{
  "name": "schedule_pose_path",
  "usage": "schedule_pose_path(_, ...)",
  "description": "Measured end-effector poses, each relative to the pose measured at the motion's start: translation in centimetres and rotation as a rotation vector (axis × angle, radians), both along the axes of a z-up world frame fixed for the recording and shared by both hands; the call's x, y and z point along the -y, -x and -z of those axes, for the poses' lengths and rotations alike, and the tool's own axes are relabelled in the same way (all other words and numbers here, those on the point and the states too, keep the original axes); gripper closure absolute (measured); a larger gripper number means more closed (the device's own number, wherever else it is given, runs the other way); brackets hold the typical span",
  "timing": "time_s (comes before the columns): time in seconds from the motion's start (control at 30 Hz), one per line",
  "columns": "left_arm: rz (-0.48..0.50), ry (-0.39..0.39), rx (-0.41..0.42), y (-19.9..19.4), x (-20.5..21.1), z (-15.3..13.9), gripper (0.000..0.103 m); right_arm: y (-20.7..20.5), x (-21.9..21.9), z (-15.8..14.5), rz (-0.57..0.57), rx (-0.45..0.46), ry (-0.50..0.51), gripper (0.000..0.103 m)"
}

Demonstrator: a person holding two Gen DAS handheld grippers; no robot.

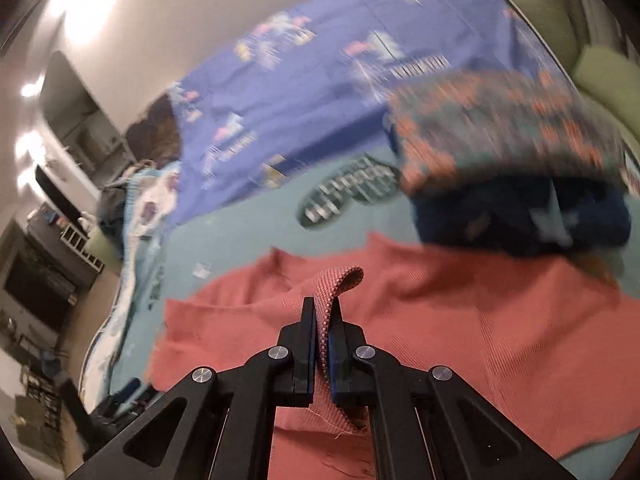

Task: Fold small clothes

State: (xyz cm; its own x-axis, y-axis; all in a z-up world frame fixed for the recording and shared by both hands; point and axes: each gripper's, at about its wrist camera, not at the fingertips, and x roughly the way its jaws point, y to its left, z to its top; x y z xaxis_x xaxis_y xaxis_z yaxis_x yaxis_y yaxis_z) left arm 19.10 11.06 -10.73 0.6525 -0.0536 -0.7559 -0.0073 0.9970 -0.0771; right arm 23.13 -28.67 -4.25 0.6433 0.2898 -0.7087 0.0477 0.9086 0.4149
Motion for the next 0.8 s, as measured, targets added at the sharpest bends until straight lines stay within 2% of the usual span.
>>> schedule_pose_path(0.1, -0.026, 0.0, -0.006, 0.0, -0.4, 0.1, 0.036, 0.4, 1.7, 2.2, 0.047, -0.05, 0.003, 0.1)
schedule_pose_path(0.23, -0.022, 0.016, 0.002, 0.3, -0.6, -0.2, 0.036, 1.1, 3.6, 3.5, 0.098, -0.091, -0.033, 0.1)
schedule_pose_path(0.33, 0.023, 0.087, 0.022, 0.6, -0.5, -1.0, 0.036, 2.0, 4.4, 3.2, 0.113, -0.074, -0.029, 0.1)
schedule_pose_path(0.43, 0.122, 0.185, 0.014, 1.0, 0.4, -1.2, 0.036, 2.2, 4.7, 2.8, 0.14, -0.072, 0.004, 0.099)
schedule_pose_path(0.57, 0.165, 0.158, -0.013, 0.8, 2.0, -0.6, 0.04, 2.5, 5.7, 3.2, 0.186, -0.094, 0.02, 0.099)
schedule_pose_path(0.63, 0.175, 0.169, -0.035, 0.4, 2.2, 0.1, 0.058, 2.8, 6.1, 3.4, 0.204, -0.099, 0.032, 0.099)
schedule_pose_path(0.7, 0.174, 0.201, -0.052, -0.2, 2.0, 0.5, 0.065, 3.1, 6.4, 3.5, 0.195, -0.101, 0.014, 0.096)
schedule_pose_path(0.77, 0.163, 0.218, -0.038, -0.4, 1.8, 0.4, 0.077, 3.1, 6.4, 3.6, 0.161, -0.112, -0.013, 0.095)
schedule_pose_path(0.8, 0.149, 0.217, -0.028, -0.5, 1.6, 0.3, 0.101, 3.1, 6.2, 3.7, 0.135, -0.124, -0.028, 0.091)
